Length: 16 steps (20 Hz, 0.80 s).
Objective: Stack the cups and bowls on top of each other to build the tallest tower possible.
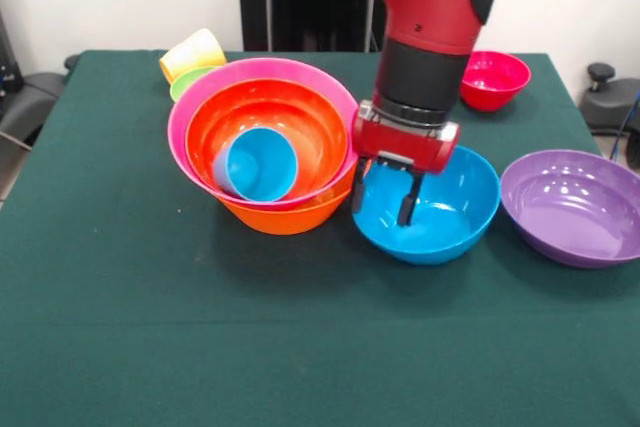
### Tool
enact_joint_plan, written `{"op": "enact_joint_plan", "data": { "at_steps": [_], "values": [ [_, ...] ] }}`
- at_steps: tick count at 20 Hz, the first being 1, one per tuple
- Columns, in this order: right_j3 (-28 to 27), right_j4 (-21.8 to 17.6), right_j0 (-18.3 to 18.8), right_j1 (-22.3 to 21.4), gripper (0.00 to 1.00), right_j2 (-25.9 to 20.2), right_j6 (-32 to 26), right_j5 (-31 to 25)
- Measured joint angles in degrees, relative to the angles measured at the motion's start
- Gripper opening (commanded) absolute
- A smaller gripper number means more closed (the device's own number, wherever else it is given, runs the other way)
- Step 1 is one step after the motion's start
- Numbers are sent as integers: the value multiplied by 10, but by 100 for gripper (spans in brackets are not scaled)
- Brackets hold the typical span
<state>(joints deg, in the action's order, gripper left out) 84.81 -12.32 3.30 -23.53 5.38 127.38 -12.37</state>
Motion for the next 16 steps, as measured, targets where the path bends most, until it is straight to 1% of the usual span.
{"op": "enact_joint_plan", "data": {
  "at_steps": [2,3,5,9,11,12,16],
  "values": [
    [4,-8,25,-6,100,-23,0,0],
    [9,-17,52,-13,100,-47,0,0],
    [13,-26,77,-20,100,-68,0,0],
    [20,-45,103,-30,100,-91,0,0],
    [22,-50,104,-33,100,-94,0,0],
    [26,-61,103,-38,0,-97,0,0],
    [30,-66,103,-42,0,-102,0,-3]
  ]
}}
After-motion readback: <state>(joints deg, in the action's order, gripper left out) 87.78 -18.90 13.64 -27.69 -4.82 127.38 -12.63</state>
